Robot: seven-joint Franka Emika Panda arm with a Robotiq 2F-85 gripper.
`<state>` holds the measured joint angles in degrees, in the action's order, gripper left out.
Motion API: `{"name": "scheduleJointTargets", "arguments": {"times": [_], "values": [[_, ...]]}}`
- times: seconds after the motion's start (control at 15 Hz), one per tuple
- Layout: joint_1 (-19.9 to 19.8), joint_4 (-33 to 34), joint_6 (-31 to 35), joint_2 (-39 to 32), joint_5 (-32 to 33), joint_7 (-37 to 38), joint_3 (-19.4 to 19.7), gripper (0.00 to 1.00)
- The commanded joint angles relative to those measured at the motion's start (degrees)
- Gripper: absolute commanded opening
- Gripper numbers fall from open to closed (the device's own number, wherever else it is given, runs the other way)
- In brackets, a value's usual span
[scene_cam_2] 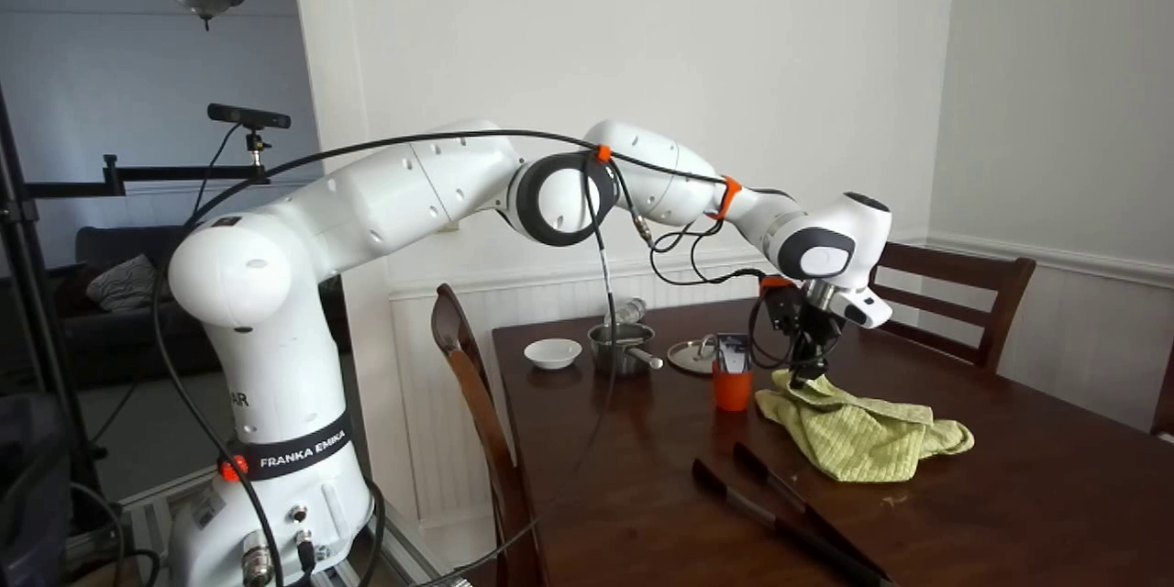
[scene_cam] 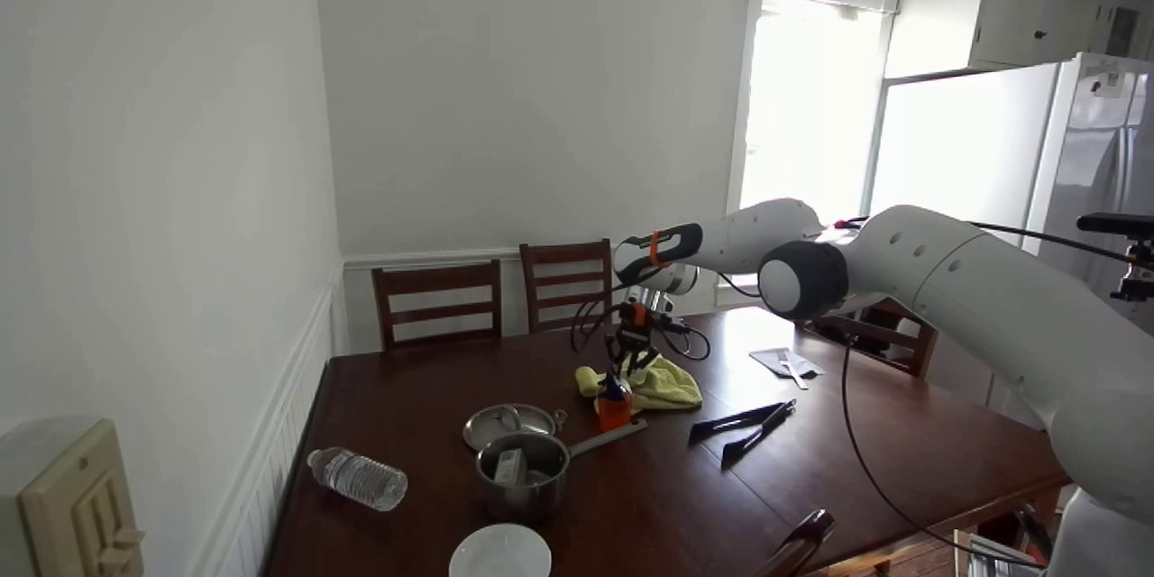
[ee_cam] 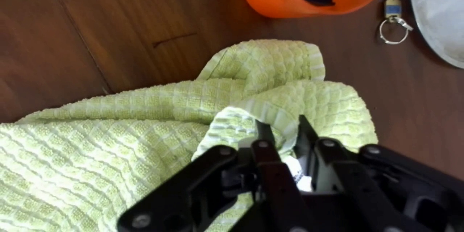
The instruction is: Unfold the green towel to the right, pick up one end of the green towel and turn it over
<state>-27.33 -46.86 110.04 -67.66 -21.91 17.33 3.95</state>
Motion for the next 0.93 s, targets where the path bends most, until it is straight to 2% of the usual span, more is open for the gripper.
{"name": "scheduleJointTargets", "arguments": {"times": [0.0, 0.27, 0.6, 0.87], "values": [[-0.82, 2.54, -1.07, -0.81, -0.35, 0.78, -0.08, 0.0], [-3.2, 3.81, -0.29, -0.07, -1.64, 4.96, 0.65, 0.01], [-10.87, 4.83, 3.23, 3.47, -2.28, 9.79, 2.94, 0.01], [-18.63, 4.6, 2.87, 7.11, -2.84, 13.37, 4.25, 0.01]]}}
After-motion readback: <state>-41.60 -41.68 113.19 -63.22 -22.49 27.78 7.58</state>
